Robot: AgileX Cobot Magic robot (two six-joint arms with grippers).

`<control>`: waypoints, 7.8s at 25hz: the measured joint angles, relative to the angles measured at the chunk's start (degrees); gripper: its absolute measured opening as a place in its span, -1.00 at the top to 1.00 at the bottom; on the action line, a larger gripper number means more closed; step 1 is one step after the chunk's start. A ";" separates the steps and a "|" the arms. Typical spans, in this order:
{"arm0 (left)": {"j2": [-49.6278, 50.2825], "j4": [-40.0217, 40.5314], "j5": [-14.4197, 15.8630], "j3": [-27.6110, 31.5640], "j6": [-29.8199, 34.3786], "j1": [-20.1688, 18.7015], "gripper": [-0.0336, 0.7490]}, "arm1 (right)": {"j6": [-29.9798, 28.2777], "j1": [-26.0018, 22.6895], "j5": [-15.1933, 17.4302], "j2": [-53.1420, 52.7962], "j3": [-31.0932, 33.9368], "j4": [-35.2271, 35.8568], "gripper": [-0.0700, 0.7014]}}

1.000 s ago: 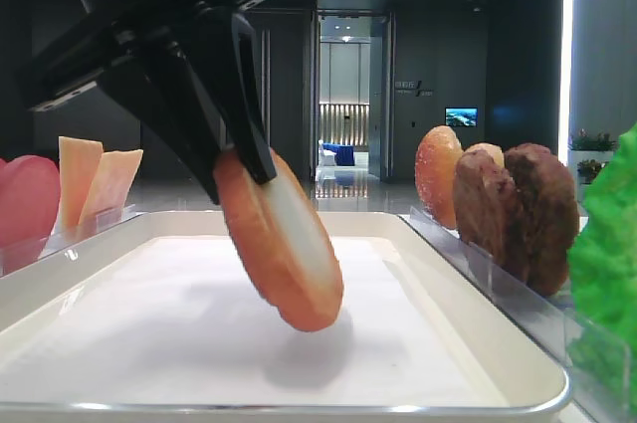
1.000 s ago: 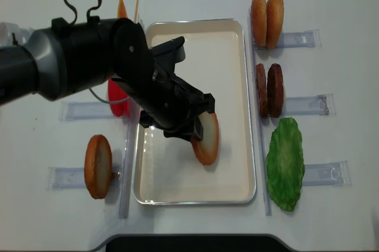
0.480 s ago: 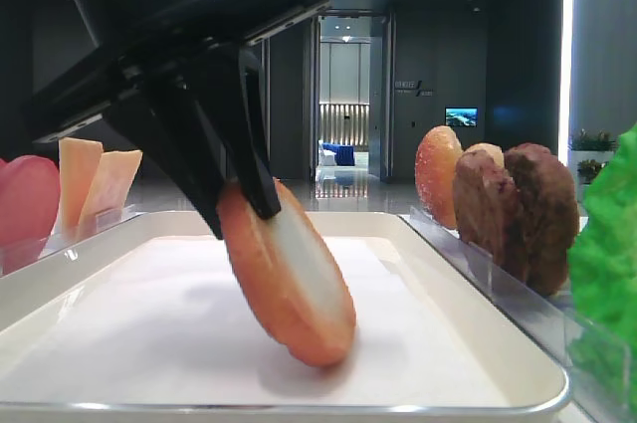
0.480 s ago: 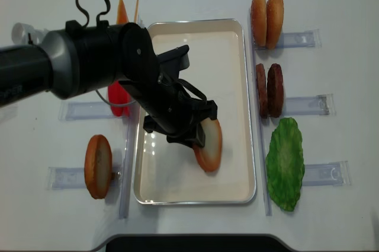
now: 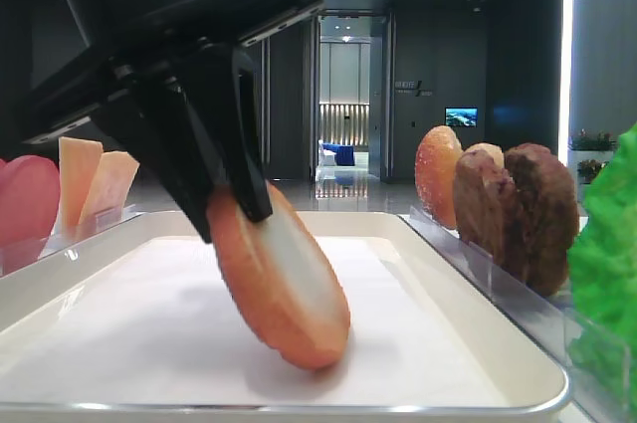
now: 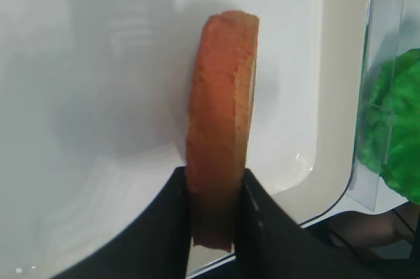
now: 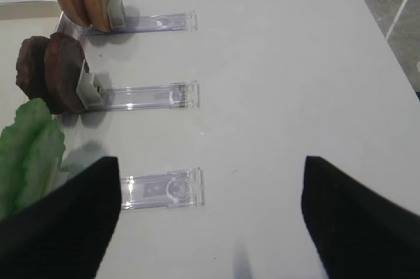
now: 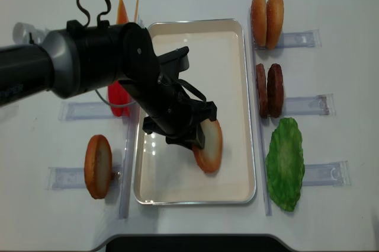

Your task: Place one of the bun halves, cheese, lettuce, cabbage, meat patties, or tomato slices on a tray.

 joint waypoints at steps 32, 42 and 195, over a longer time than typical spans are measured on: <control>-0.05 3.86 4.07 0.00 -1.26 0.95 -0.53 | 0.00 0.00 0.00 0.00 0.00 0.00 -0.58; -0.66 7.85 6.22 0.00 -4.07 0.95 -0.56 | 0.00 0.00 0.00 0.00 0.00 0.00 -0.58; -100.62 27.54 22.88 31.29 18.12 29.43 -0.61 | 0.00 0.00 0.00 0.00 0.00 0.00 -0.58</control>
